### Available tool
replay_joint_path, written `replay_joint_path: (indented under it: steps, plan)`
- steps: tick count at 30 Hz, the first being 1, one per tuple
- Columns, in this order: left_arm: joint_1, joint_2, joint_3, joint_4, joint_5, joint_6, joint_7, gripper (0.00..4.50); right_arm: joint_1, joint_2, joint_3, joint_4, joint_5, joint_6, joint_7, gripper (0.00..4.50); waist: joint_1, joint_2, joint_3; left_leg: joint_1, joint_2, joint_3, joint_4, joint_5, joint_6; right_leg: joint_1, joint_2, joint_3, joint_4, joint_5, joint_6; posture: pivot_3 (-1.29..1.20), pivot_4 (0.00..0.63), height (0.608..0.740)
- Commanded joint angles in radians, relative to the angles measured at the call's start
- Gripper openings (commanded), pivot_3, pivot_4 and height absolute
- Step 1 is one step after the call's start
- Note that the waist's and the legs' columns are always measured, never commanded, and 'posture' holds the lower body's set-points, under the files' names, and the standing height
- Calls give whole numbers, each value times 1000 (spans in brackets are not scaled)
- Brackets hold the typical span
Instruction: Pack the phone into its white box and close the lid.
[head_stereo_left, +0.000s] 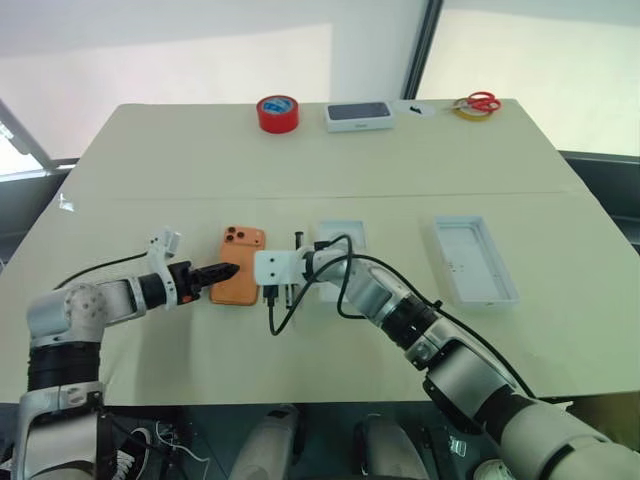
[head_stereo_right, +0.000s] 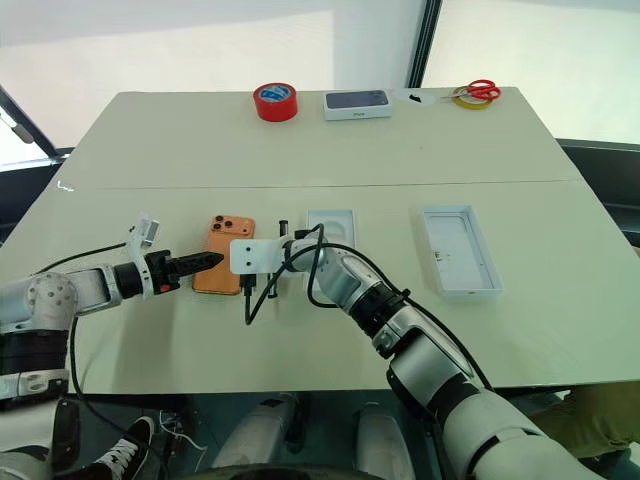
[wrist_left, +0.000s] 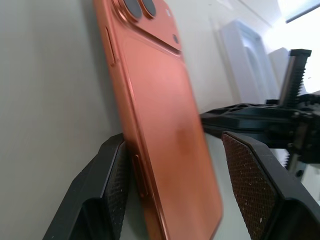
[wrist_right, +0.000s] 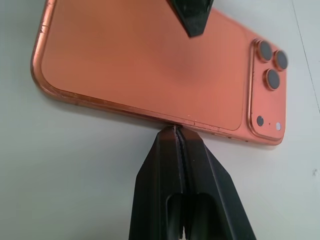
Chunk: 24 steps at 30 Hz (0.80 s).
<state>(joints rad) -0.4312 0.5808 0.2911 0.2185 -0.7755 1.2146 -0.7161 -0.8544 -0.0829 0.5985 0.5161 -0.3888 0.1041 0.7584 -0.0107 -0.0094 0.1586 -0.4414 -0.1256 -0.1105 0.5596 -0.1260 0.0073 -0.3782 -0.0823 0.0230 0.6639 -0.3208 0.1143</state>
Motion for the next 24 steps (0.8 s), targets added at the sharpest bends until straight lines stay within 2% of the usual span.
replay_joint_path:
  steps: [1, 4, 6, 7, 11, 14, 16, 18, 19, 21, 24]
  plan:
    - [4, -25, -36, 5, -2, 41, 4, 2931, -13, 1, -12, -15, 0, 2, 3, 42, -1, 0, 0, 0, 0, 0, 0, 0, 0, 0, 0, 0, 0, 0, 0, 0, 150, 740]
    - [1, -25, -2, 37, 3, 32, 13, 2931, -5, -5, -9, -23, -5, -4, 1, 42, -2, 0, 0, 0, 0, 0, 0, 0, 0, 0, 0, 0, 0, 0, 0, 0, 150, 740]
    - [-5, -27, 32, 74, -9, 50, 20, 2418, -4, -4, -13, -26, -3, -2, -2, 0, -3, 0, 0, 0, 0, 0, 0, 0, 0, 0, 0, 0, 0, 0, 0, 0, 150, 740]
    - [-4, -27, 40, 76, -16, 55, 13, 2118, -4, -3, -16, -27, 1, 0, -2, 0, -5, 0, 0, 0, 0, 0, 0, 0, 0, 0, 0, 0, 0, 0, 0, 0, 150, 740]
    - [-4, -42, 72, 86, -28, 59, 28, 173, -3, -9, -26, -34, 12, -28, -7, 0, -5, -1, 0, 0, 0, -1, 0, 0, 0, 0, 0, 0, 0, 0, 0, 0, 150, 740]
    - [2, -51, 97, 86, -47, 64, 26, 81, 6, -14, -56, -52, 39, -35, -11, 0, -9, -1, 0, 0, 1, -1, 0, 0, -1, 0, 0, 0, 0, 0, 0, 0, 150, 740]
    - [4, -61, 137, 71, -93, 97, 16, 81, 19, -22, -123, -103, 115, -32, 13, 0, -9, -1, 0, 0, 1, -1, 0, 0, -1, 0, 0, 0, 0, 0, 0, 0, 150, 740]
    - [5, -72, 177, 51, -134, 124, 21, 81, 43, -38, -217, -199, 266, 47, 116, 0, -7, -2, 1, -1, 1, -1, 0, 0, -1, -1, 0, 0, 0, 0, 0, 0, 150, 740]
    - [8, -82, 198, 40, -146, 122, 34, 0, 62, -64, -259, -261, 345, 86, 181, 525, -7, -2, 1, -2, 1, -1, 0, 0, -1, -2, 0, 0, 0, 0, 0, 0, 150, 740]
    - [3, -107, 251, 38, -175, 130, 70, 0, 101, -126, -290, -362, 427, 120, 277, 1183, -1, -3, 1, -2, 1, -1, 0, 0, 0, -2, 0, 0, -1, 0, 0, 0, 150, 740]
    - [-11, -161, 323, 20, -228, 146, 140, 0, 183, -262, -290, -490, 455, 107, 366, 2847, 1, -4, 0, -2, 1, -1, 1, 0, 0, -1, 0, -1, -1, 0, 0, 0, 150, 740]
